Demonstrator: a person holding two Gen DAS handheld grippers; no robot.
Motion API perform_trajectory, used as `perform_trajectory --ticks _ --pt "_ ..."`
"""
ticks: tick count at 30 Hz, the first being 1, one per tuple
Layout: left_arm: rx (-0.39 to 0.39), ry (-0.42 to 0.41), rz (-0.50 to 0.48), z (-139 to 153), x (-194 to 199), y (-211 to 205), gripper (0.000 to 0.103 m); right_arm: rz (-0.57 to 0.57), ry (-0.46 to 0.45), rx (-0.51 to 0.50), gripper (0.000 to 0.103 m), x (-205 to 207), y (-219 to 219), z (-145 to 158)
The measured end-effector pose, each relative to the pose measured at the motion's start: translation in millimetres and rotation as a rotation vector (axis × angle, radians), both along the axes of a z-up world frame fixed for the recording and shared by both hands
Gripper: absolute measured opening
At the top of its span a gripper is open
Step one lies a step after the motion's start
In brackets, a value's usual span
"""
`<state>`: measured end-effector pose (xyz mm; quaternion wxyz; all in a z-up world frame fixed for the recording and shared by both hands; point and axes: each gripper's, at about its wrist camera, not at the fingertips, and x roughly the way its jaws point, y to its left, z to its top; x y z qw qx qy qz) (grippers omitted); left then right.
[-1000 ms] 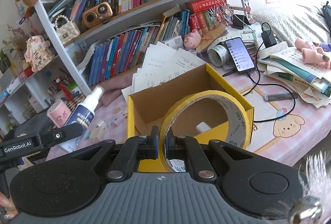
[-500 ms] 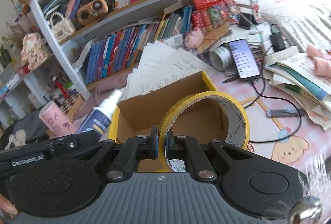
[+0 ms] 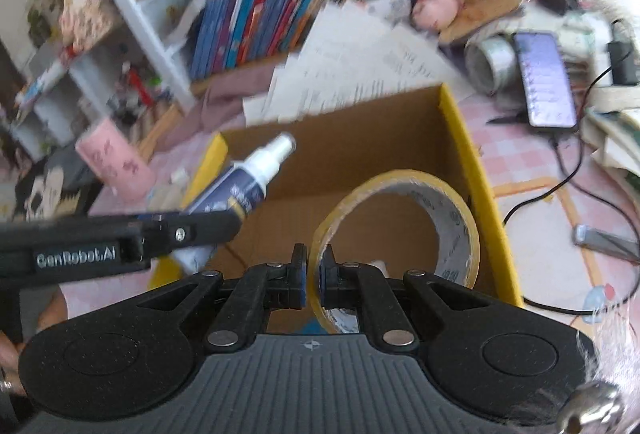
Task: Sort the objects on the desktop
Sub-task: 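Lower the tape roll into the box and open the right gripper while the left gripper releases the spray bottle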
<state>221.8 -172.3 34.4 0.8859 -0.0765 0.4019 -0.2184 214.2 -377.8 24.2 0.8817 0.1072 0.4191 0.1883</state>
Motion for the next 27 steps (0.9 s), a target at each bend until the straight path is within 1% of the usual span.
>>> perform_trajectory --ticks 3,6,10,11,12,15,18,20,22,26,27 --pt "0.018 0.033 0.015 -7.5 5.9 -5.8 0.031 0.025 0.084 0.005 0.007 12.2 -4.3 -18.7" --pt "0.052 0.040 0.017 -10.4 10.4 -13.2 0.031 0.026 0.127 0.024 0.007 20.4 -11.8 -26.2" --pt "0.078 0.044 0.012 -11.6 14.5 -21.5 0.030 0.030 0.144 0.041 0.008 24.7 -18.2 -30.2" --pt "0.081 0.048 0.009 -12.3 15.2 -23.6 0.029 0.031 0.147 0.043 0.008 25.6 -19.4 -31.0" --pt "0.083 0.052 0.003 -13.1 15.7 -25.8 0.022 0.032 0.148 0.044 0.008 26.3 -20.4 -31.7" --pt "0.094 0.052 -0.003 -13.7 16.0 -31.0 0.022 0.045 0.150 0.044 0.011 28.7 -21.0 -32.5" --pt "0.099 0.052 0.000 -13.6 14.7 -33.0 0.023 0.058 0.146 0.031 0.020 29.2 -19.9 -32.5" --pt "0.105 0.046 0.004 -12.6 13.1 -34.2 0.026 0.063 0.122 0.020 0.034 26.9 -19.7 -28.8" --pt "0.110 0.035 0.010 -10.6 10.9 -35.0 0.034 0.066 0.082 -0.003 0.043 22.3 -18.5 -22.3" --pt "0.110 -0.002 0.022 -3.2 4.7 -35.7 0.038 0.079 -0.017 -0.063 0.055 7.8 -15.6 -7.4" --pt "0.106 -0.016 0.028 -0.9 3.1 -35.3 0.041 0.081 -0.049 -0.073 0.056 2.8 -15.7 -3.2"
